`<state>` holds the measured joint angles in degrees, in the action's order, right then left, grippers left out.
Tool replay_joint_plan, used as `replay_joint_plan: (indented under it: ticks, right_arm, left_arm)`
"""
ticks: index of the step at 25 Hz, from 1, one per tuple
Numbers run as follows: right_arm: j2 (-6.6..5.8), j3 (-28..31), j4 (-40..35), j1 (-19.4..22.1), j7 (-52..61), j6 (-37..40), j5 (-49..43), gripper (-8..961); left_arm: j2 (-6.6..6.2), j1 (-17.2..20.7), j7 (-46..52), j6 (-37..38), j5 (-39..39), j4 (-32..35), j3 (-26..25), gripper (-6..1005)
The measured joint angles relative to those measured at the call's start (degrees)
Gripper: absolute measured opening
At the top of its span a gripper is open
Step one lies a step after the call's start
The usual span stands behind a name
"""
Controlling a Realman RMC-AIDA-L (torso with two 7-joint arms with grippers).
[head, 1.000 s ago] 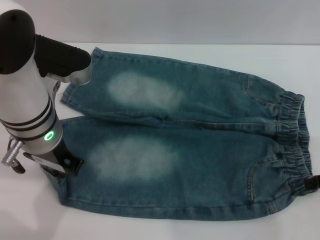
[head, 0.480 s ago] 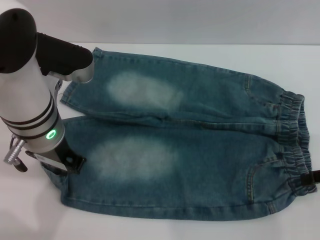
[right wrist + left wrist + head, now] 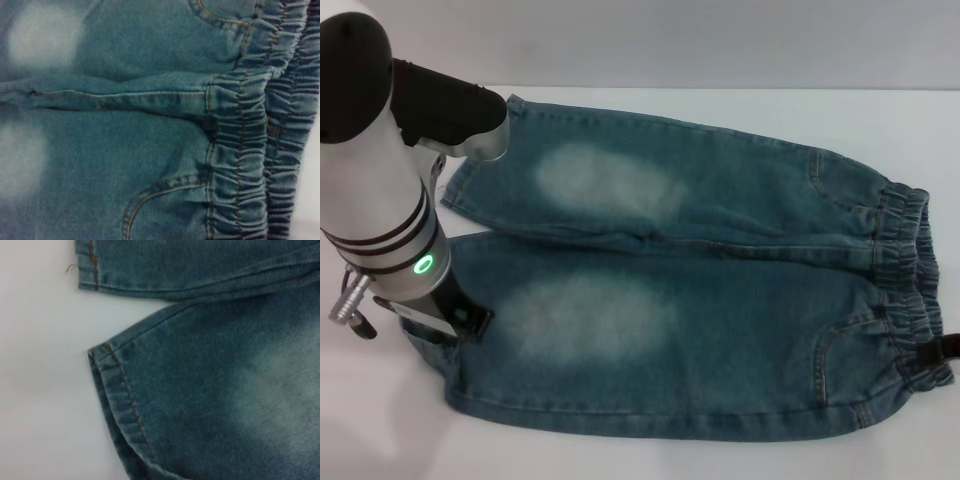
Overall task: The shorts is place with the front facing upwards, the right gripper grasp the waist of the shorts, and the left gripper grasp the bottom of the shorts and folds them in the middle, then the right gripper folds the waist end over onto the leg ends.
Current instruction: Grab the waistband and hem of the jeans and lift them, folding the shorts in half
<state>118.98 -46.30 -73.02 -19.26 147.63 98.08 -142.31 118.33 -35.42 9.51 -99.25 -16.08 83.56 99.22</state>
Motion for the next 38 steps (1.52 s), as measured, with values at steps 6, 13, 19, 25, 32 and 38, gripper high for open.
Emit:
replay_joint_plan:
  ticks: [6,13,19,25,32,38]
  right_arm:
    - [0.02,-0.02,0.81,-0.55,0.01,0.0,0.04,826]
    - [0.03,-0.01,1.57,-0.86,-0.04,0.04,0.16,825]
    - [-0.14,0.14,1.57,-0.71,-0.24,0.49,1.45,825]
    - [-0.2,0.02,1.56,-0.61,-0.63,0.76,1.25,801]
    - [-0.35,0.92,1.25,-0.31,-0.69,0.8,0.8,697]
    - [-0.42,1.57,0.96,0.0,-0.83,0.58,-0.44,578]
  left_arm:
    - [-0.03,-0.08,-0.15,0.09,0.0,0.02,0.02,19]
    - [-0.07,-0.09,-0.47,0.49,-0.01,0.02,0.01,19]
    - [-0.12,-0.09,-0.53,0.63,-0.01,0.03,0.03,19]
    - [-0.06,-0.13,-0.54,0.75,-0.01,0.03,0.03,19]
    - [0.02,-0.31,-0.62,0.73,0.0,0.0,0.15,19]
    - [0.06,-0.35,-0.64,0.7,-0.15,-0.05,0.35,18]
